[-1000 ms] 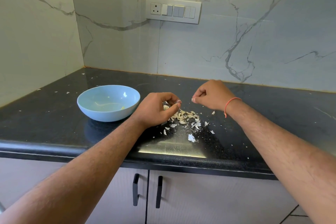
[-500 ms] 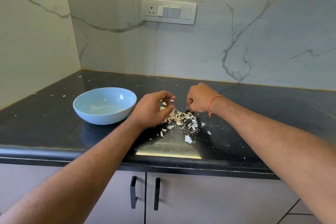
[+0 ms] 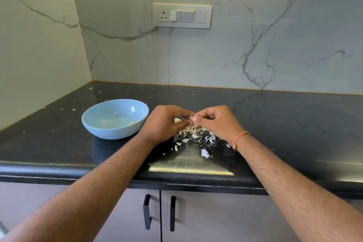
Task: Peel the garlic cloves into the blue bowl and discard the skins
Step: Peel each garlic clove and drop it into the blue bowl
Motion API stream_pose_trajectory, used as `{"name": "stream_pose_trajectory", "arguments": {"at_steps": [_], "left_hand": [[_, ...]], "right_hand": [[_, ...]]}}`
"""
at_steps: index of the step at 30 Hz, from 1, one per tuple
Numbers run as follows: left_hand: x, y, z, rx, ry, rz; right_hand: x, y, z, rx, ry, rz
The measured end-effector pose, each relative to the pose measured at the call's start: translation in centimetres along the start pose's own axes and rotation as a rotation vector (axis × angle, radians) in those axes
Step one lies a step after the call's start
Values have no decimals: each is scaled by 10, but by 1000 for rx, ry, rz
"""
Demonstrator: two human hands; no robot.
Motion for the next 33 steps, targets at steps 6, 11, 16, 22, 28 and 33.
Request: {"name": "stream_pose_trajectory", "arguments": {"at_steps": [6, 11, 16, 22, 28, 33], "left_hand": [[-1, 2, -1, 14, -8, -45], [-1, 6, 0, -27, -45, 15], [-1, 8, -1, -57, -38, 57], [-1, 9, -2, -82, -21, 72], [-1, 12, -3, -245, 41, 150], [0, 15, -4, -298, 54, 197]], "right_hand": [[-2, 1, 3, 65, -8, 36], [-4, -2, 5, -44, -69, 60], [-5, 1, 5, -164, -97, 158], [-5, 0, 5, -211, -132, 198], [-4, -1, 7, -132, -126, 156], [-3, -2, 7, -81, -149, 141]]}}
Point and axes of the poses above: each hand's wrist, its own x-axis towards the middle knuckle, its own z-axis out of the back of the hand, y = z × x, the point moved 6 cm from there along x, towards the middle knuckle, and after that the axes turned 2 degrees about -y, right-handed, at the moved point
